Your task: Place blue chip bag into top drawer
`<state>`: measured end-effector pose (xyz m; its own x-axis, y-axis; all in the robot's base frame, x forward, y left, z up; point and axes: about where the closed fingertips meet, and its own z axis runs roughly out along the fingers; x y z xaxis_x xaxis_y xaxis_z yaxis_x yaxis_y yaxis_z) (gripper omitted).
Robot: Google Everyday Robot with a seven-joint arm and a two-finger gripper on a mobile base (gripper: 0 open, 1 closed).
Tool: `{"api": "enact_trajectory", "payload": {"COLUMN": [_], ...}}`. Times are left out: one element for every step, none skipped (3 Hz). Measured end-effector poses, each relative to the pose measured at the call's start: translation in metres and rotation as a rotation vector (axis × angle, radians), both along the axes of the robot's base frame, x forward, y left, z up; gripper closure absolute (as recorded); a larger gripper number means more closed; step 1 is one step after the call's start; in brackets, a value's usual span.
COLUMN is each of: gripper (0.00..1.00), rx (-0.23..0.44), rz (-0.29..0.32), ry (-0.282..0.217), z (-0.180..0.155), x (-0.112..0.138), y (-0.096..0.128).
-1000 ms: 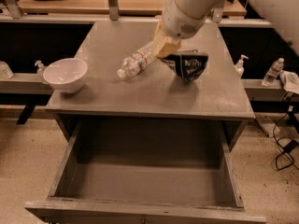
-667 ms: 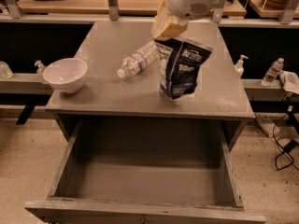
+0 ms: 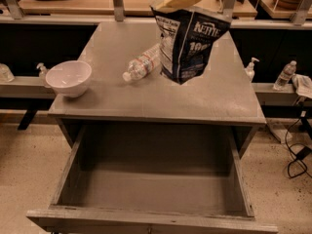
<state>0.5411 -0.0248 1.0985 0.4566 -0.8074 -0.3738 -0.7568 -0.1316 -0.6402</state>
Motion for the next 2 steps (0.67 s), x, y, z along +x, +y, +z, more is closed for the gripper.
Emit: {"api": "enact_trajectory", "payload": {"gripper": [1.00, 1.00], "rx": [0.006, 0.035], "rz": [0.051, 0.106], "ry": [-0.014, 0.039], "z": [0.013, -0.016], "x": [-0.018, -0.029], "y": [0.016, 0.031]}}
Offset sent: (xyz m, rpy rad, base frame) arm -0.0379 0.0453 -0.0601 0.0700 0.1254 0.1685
